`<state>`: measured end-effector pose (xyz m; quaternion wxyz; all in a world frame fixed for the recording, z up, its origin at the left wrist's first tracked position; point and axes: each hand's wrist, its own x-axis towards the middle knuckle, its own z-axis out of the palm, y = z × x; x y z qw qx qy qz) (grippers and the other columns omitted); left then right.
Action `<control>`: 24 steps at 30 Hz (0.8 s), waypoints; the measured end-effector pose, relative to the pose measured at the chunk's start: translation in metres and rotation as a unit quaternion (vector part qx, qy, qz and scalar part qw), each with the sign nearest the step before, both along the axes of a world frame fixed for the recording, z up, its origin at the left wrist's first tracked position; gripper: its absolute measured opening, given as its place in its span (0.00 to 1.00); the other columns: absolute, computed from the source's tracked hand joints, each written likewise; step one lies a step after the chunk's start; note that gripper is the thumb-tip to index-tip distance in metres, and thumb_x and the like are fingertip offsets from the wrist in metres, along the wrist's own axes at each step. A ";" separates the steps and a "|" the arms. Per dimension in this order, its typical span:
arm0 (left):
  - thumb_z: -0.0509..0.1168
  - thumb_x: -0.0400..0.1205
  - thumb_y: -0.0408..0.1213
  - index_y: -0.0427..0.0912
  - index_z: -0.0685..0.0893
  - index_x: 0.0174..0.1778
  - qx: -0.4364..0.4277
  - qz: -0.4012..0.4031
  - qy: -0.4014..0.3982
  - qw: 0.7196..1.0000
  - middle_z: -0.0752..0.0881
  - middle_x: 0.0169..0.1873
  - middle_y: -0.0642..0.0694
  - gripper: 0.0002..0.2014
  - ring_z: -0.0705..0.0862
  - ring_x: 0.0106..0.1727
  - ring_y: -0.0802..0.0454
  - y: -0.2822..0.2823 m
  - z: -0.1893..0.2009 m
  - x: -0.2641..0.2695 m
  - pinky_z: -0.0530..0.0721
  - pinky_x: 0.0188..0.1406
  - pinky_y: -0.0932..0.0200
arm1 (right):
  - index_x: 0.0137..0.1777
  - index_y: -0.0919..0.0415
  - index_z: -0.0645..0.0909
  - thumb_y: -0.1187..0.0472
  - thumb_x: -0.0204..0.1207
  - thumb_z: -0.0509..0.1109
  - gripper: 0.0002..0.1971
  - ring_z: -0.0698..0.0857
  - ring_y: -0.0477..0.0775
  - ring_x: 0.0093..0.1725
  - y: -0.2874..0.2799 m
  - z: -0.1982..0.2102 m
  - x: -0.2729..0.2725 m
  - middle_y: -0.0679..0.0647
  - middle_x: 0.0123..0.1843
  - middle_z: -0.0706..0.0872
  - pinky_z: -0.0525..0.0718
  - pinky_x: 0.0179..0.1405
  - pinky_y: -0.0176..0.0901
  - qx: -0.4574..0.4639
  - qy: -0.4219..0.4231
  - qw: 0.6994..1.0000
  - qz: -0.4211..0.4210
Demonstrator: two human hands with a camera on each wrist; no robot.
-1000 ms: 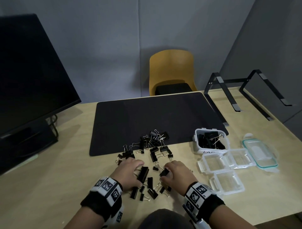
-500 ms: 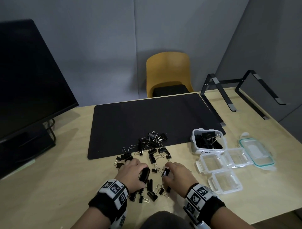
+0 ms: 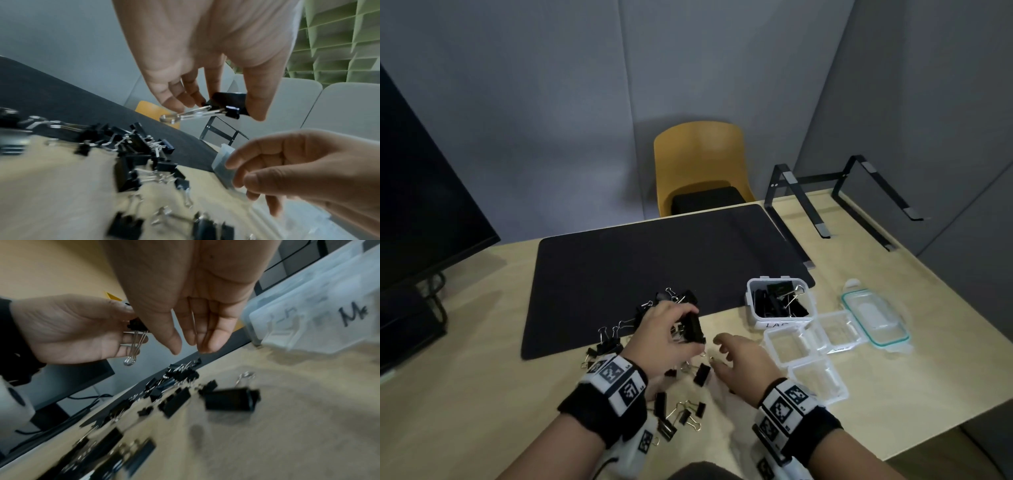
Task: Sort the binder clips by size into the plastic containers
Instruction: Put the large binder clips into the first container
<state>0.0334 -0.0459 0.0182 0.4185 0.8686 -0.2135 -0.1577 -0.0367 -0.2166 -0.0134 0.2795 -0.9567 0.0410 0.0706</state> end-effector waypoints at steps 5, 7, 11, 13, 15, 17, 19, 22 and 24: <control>0.80 0.66 0.40 0.60 0.79 0.56 -0.071 0.014 0.053 0.996 0.78 0.48 0.55 0.25 0.82 0.46 0.56 -0.037 0.013 0.012 0.86 0.54 0.49 | 0.65 0.55 0.76 0.55 0.77 0.66 0.17 0.79 0.44 0.45 -0.038 0.016 0.003 0.49 0.53 0.83 0.74 0.47 0.33 0.021 -0.029 0.998 -0.044; 0.79 0.66 0.35 0.58 0.77 0.53 -0.094 0.017 0.067 0.993 0.81 0.48 0.52 0.24 0.86 0.47 0.53 -0.050 0.019 0.015 0.87 0.53 0.50 | 0.63 0.56 0.79 0.57 0.76 0.67 0.15 0.79 0.44 0.43 -0.057 0.022 0.004 0.47 0.50 0.81 0.75 0.46 0.33 0.027 -0.045 0.996 -0.068; 0.76 0.69 0.27 0.52 0.78 0.55 -0.173 0.015 0.099 0.980 0.82 0.49 0.51 0.24 0.86 0.47 0.56 -0.073 0.025 0.018 0.87 0.51 0.57 | 0.60 0.56 0.82 0.61 0.74 0.68 0.14 0.79 0.44 0.42 -0.096 0.033 0.006 0.46 0.47 0.80 0.74 0.46 0.32 0.024 -0.083 0.989 -0.122; 0.73 0.72 0.24 0.50 0.80 0.56 -0.204 0.023 0.099 0.974 0.81 0.47 0.51 0.21 0.85 0.43 0.61 -0.083 0.024 0.021 0.84 0.51 0.63 | 0.58 0.58 0.82 0.62 0.74 0.69 0.13 0.80 0.46 0.42 -0.115 0.037 0.007 0.46 0.46 0.80 0.74 0.46 0.32 0.022 -0.093 0.985 -0.140; 0.71 0.74 0.24 0.46 0.81 0.55 -0.207 0.040 0.091 0.973 0.81 0.47 0.48 0.17 0.84 0.42 0.61 -0.094 0.024 0.024 0.83 0.49 0.67 | 0.57 0.58 0.83 0.64 0.74 0.69 0.12 0.81 0.49 0.43 -0.131 0.038 0.009 0.49 0.45 0.80 0.75 0.46 0.36 0.023 -0.092 0.983 -0.158; 0.72 0.74 0.24 0.44 0.81 0.53 -0.201 0.058 0.088 0.974 0.81 0.46 0.48 0.16 0.84 0.45 0.57 -0.103 0.019 0.026 0.83 0.48 0.68 | 0.56 0.58 0.83 0.64 0.73 0.69 0.12 0.81 0.51 0.42 -0.142 0.036 0.011 0.49 0.45 0.80 0.77 0.47 0.38 0.030 -0.085 0.981 -0.171; 0.73 0.73 0.26 0.49 0.81 0.54 -0.179 0.073 0.098 0.976 0.79 0.47 0.51 0.18 0.83 0.50 0.55 -0.109 0.008 0.026 0.82 0.51 0.66 | 0.57 0.58 0.82 0.63 0.73 0.69 0.13 0.81 0.49 0.43 -0.149 0.034 0.012 0.48 0.47 0.80 0.78 0.49 0.39 0.034 -0.071 0.984 -0.160; 0.74 0.74 0.31 0.56 0.78 0.60 -0.115 0.070 0.108 0.985 0.78 0.53 0.53 0.22 0.81 0.58 0.57 -0.111 -0.007 0.023 0.80 0.59 0.62 | 0.59 0.58 0.82 0.64 0.73 0.69 0.14 0.80 0.49 0.44 -0.153 0.032 0.015 0.48 0.47 0.79 0.77 0.51 0.39 0.040 -0.064 0.987 -0.139; 0.73 0.75 0.34 0.56 0.76 0.64 -0.091 0.072 0.110 0.987 0.78 0.55 0.53 0.24 0.80 0.59 0.58 -0.112 -0.012 0.021 0.79 0.60 0.61 | 0.59 0.58 0.82 0.64 0.73 0.68 0.14 0.80 0.49 0.44 -0.157 0.031 0.017 0.48 0.47 0.79 0.77 0.51 0.39 0.043 -0.062 0.988 -0.133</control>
